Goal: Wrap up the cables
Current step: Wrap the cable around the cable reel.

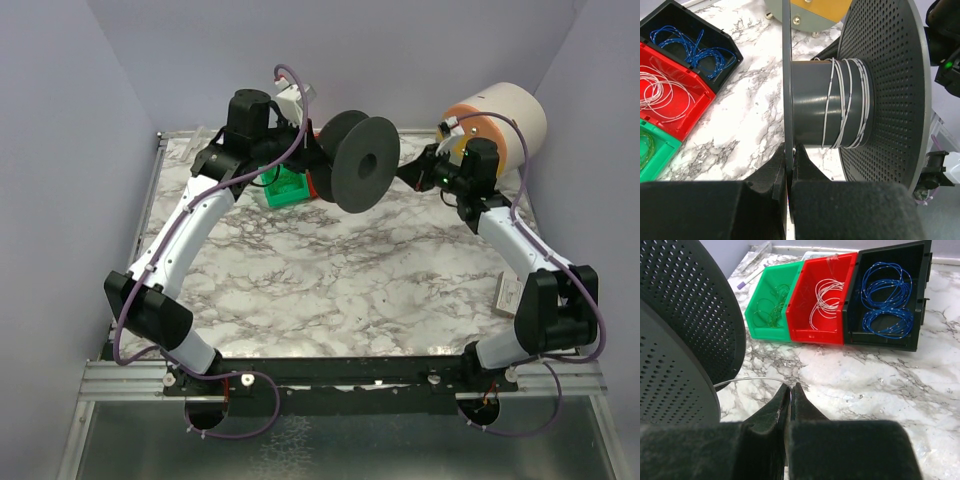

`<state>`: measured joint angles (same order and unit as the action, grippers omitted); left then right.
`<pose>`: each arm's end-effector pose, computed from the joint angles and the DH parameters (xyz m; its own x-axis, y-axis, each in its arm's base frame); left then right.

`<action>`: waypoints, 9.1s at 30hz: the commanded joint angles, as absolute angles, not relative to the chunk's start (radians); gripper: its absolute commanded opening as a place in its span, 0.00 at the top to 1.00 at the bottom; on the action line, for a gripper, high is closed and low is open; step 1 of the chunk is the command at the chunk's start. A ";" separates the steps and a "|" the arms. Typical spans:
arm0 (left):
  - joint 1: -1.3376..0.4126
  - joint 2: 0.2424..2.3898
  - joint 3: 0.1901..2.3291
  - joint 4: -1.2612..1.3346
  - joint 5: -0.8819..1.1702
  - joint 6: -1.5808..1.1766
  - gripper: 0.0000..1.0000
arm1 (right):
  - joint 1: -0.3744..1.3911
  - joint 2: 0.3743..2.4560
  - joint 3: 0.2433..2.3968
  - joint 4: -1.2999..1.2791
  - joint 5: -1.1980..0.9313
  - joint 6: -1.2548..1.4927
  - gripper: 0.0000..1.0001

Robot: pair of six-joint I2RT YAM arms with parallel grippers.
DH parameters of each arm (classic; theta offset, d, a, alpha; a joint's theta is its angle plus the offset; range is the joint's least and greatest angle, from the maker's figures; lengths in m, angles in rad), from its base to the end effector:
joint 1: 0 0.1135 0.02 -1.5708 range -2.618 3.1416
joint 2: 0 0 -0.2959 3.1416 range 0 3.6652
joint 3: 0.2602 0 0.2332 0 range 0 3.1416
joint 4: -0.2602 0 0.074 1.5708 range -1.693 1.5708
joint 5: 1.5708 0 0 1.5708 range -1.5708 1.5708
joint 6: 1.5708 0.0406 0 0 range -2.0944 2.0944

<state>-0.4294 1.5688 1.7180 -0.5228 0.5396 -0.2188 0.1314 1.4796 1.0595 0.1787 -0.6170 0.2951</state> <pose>0.2956 -0.1583 0.4625 -0.4959 0.0222 -0.8681 0.7012 0.6000 -0.3851 0.3214 0.0662 0.3454 -0.4198 0.1838 -0.8888 -0.5662 0.7123 0.4147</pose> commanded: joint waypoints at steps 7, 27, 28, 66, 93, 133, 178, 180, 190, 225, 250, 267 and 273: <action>-0.505 1.555 1.838 -0.653 0.487 -0.044 1.00 | 0.095 1.523 1.115 0.128 -0.596 0.258 0.99; -0.646 1.616 2.062 -0.762 0.242 0.146 1.00 | 0.076 1.497 1.110 0.058 -0.898 -0.007 0.88; -0.644 1.621 2.086 -0.762 0.244 0.144 1.00 | 0.075 1.494 1.097 0.059 -0.916 -0.034 0.83; -0.644 1.726 2.304 -0.622 0.173 -0.175 1.00 | 0.272 1.555 0.803 1.127 -1.097 0.340 0.19; -0.644 1.744 2.299 -0.615 0.227 -0.206 1.00 | 0.338 1.589 0.876 1.101 -1.209 0.303 0.13; -0.636 1.631 2.036 -0.671 0.069 0.094 1.00 | -0.039 1.665 1.343 0.143 -1.130 0.472 0.99; -0.798 1.833 2.072 -0.621 -0.500 -0.073 1.00 | 0.277 1.535 1.288 0.093 -1.318 0.504 1.00; -0.770 1.834 2.085 -0.627 -0.442 -0.100 1.00 | 0.288 1.532 1.268 0.079 -1.302 0.453 0.99; -0.642 1.832 2.140 -0.640 -0.169 -0.224 1.00 | 0.367 1.480 1.175 -0.059 -1.004 0.112 1.00; -0.385 1.659 1.982 -0.551 0.530 -0.326 1.00 | 0.196 1.562 1.072 -0.015 -0.688 0.097 1.00; -0.467 1.599 1.832 -0.682 0.340 0.047 1.00 | 0.048 1.636 1.411 -0.152 -0.838 0.139 1.00; -0.669 1.590 1.757 -0.665 0.008 0.189 1.00 | 0.048 1.682 1.623 -0.603 -0.997 -0.088 0.99; -0.670 1.591 1.827 -0.661 0.008 0.167 1.00 | 0.049 1.571 1.462 -0.478 -1.029 -0.197 0.99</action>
<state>-0.6647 1.6207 1.7557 -0.7139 0.0460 0.1738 0.0521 1.6497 1.5513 -0.5194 -0.9802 -0.1036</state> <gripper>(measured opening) 0.020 0.005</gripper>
